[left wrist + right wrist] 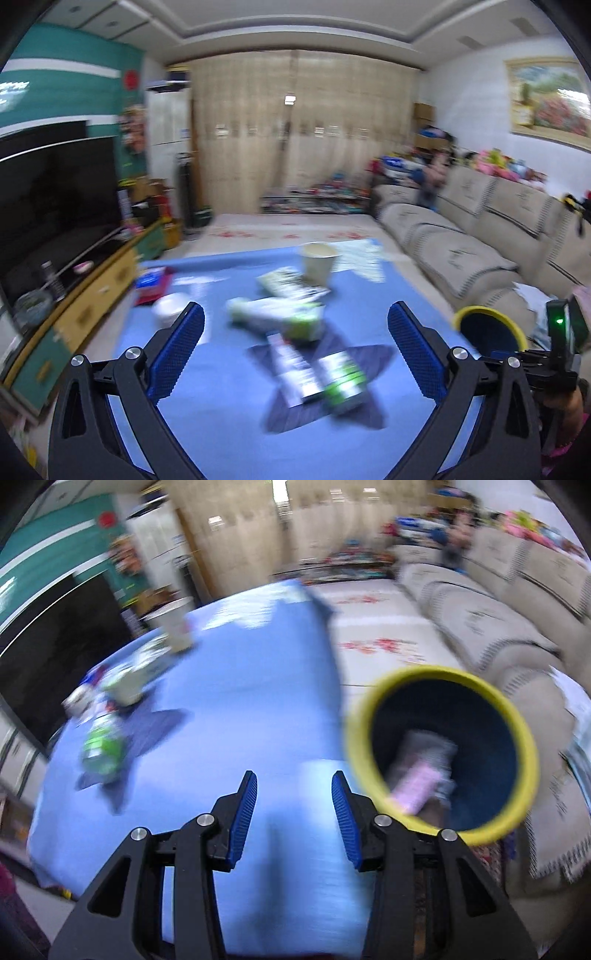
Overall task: Collect trash
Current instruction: 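Grasp the green-capped plastic cup with the right gripper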
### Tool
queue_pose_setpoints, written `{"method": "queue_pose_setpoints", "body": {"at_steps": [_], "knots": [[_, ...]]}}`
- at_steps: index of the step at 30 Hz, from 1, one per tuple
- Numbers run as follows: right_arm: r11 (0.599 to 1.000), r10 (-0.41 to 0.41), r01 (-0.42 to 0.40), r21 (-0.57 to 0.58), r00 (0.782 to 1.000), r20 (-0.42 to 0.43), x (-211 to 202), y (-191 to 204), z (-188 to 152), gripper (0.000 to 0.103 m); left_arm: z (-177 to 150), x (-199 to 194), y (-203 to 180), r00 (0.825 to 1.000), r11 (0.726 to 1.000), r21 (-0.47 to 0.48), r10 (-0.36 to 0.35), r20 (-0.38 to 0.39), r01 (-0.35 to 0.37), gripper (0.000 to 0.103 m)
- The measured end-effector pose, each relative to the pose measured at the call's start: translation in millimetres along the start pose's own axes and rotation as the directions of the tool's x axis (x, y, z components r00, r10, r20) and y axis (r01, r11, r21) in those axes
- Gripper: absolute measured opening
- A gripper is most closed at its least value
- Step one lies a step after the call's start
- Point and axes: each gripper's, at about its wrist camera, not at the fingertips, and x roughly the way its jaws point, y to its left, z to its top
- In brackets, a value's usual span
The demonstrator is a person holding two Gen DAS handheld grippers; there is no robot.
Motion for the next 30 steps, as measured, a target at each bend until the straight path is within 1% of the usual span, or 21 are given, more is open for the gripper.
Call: {"method": "queue_pose_setpoints", "body": {"at_steps": [3, 5, 8, 9, 11, 14, 15, 18, 26, 27, 30], "knots": [[0.994, 0.081, -0.081, -0.073, 0.997, -0.002, 8, 50, 7, 0.041, -16, -10, 38, 0.997, 0.997, -0.034, 0.072, -0.009, -0.072, 0.098], [0.986, 0.126, -0.125, -0.112, 0.992, 0.0, 9, 79, 10, 0.041, -25, -14, 59, 0.995, 0.993, -0.057, 0.103, -0.019, -0.104, 0.098], [0.968, 0.184, -0.182, -0.174, 0.983, -0.001, 15, 123, 11, 0.041, -41, -19, 85, 0.992, 0.988, -0.093, 0.121, -0.039, -0.124, 0.098], [0.963, 0.194, -0.192, -0.189, 0.981, -0.004, 18, 135, 11, 0.041, -44, -19, 89, 0.992, 0.987, -0.103, 0.12, -0.047, -0.125, 0.098], [0.957, 0.199, -0.197, -0.212, 0.98, -0.015, 27, 153, 10, 0.045, -51, -19, 101, 0.991, 0.985, -0.119, 0.119, -0.062, -0.125, 0.098], [0.956, 0.199, -0.199, -0.217, 0.98, -0.02, 38, 167, 7, 0.051, -61, -18, 109, 0.991, 0.984, -0.131, 0.114, -0.075, -0.123, 0.098], [0.956, 0.193, -0.193, -0.219, 0.981, -0.023, 43, 172, 6, 0.053, -61, -17, 106, 0.991, 0.984, -0.132, 0.113, -0.076, -0.122, 0.098], [0.957, 0.182, -0.185, -0.223, 0.983, -0.035, 54, 180, 5, 0.053, -61, -17, 106, 0.991, 0.983, -0.139, 0.11, -0.074, -0.119, 0.098], [0.962, 0.15, -0.161, -0.221, 0.986, -0.067, 78, 183, 1, 0.052, -63, -9, 104, 0.992, 0.983, -0.153, 0.091, -0.09, -0.104, 0.098], [0.962, 0.157, -0.169, -0.217, 0.985, -0.068, 79, 181, 1, 0.049, -61, -8, 103, 0.992, 0.983, -0.152, 0.09, -0.092, -0.103, 0.098], [0.962, 0.165, -0.172, -0.212, 0.985, -0.052, 74, 177, 2, 0.049, -60, -3, 100, 0.992, 0.983, -0.15, 0.087, -0.097, -0.101, 0.098]]}}
